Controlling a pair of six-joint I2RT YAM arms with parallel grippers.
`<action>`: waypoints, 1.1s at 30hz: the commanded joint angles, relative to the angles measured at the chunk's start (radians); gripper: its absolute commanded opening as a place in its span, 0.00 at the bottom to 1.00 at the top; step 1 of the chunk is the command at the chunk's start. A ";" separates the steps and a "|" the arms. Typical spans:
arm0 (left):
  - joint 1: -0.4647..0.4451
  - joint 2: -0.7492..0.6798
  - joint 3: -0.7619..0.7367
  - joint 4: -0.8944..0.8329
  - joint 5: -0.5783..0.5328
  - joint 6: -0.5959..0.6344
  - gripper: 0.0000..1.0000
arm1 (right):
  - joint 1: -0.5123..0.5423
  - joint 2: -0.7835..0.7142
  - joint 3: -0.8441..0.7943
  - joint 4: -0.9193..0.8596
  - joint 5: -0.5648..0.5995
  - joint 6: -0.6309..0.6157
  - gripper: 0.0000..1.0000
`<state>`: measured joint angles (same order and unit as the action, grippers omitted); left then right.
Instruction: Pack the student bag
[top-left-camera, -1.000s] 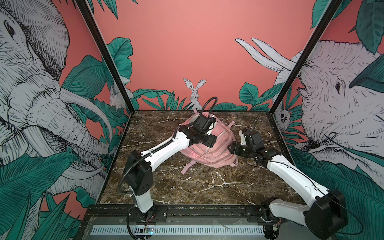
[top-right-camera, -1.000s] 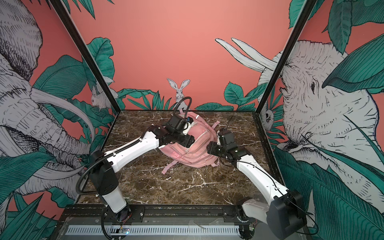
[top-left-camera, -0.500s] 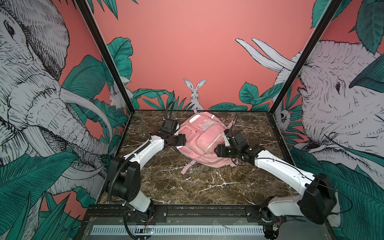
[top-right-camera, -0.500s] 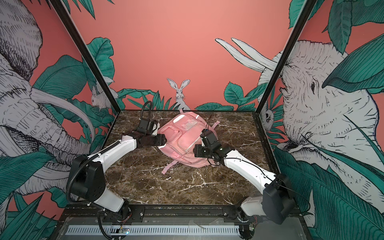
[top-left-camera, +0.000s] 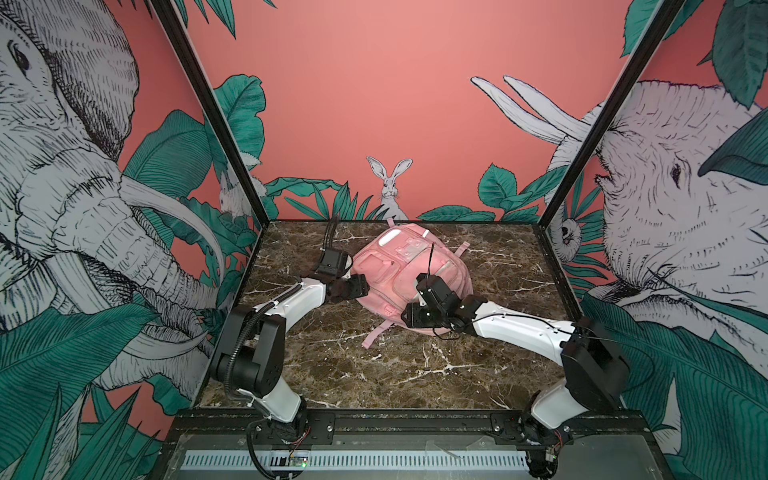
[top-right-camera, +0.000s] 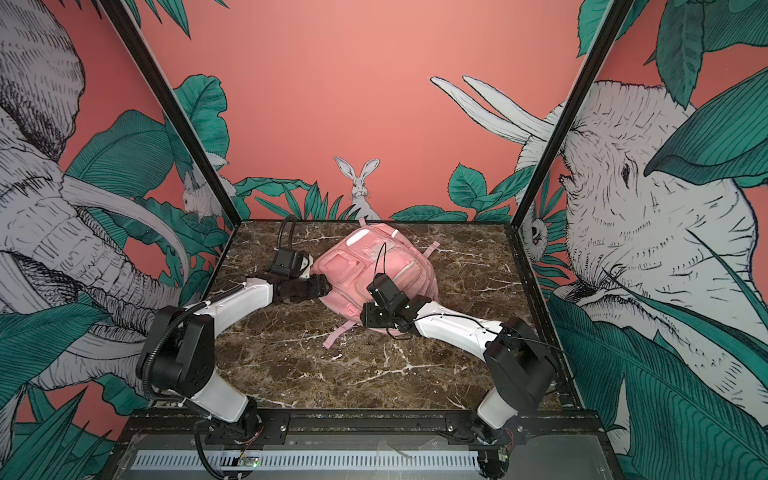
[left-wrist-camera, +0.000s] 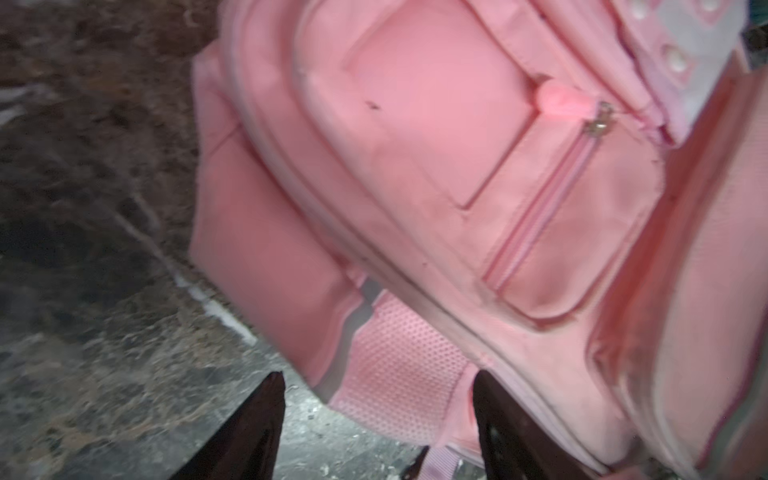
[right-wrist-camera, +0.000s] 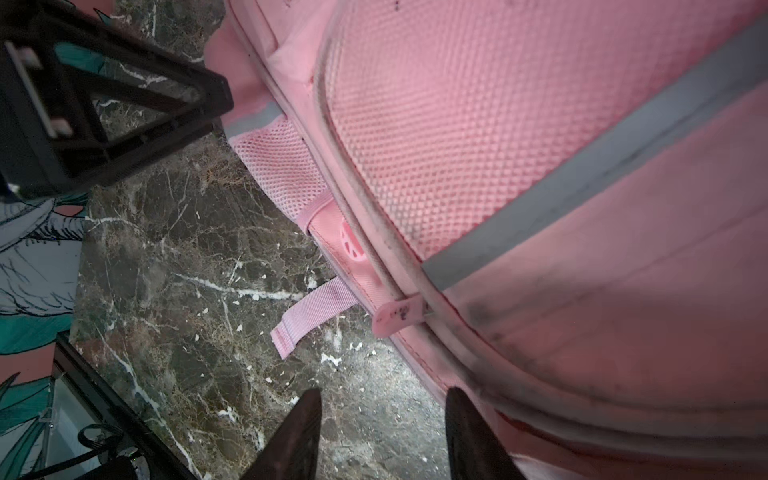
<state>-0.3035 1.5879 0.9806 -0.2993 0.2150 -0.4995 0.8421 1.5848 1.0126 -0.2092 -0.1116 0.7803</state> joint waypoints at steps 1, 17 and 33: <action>0.029 -0.083 -0.041 0.017 -0.051 -0.018 0.72 | 0.009 0.007 0.023 0.059 -0.004 0.029 0.48; 0.062 0.128 -0.021 0.160 0.078 -0.023 0.58 | 0.006 0.108 0.077 0.036 0.061 0.025 0.53; 0.060 0.126 -0.099 0.232 0.134 -0.061 0.23 | 0.006 0.132 0.043 0.074 0.171 0.086 0.35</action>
<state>-0.2459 1.7317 0.9077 -0.0734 0.3359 -0.5426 0.8501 1.6985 1.0714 -0.1680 -0.0113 0.8452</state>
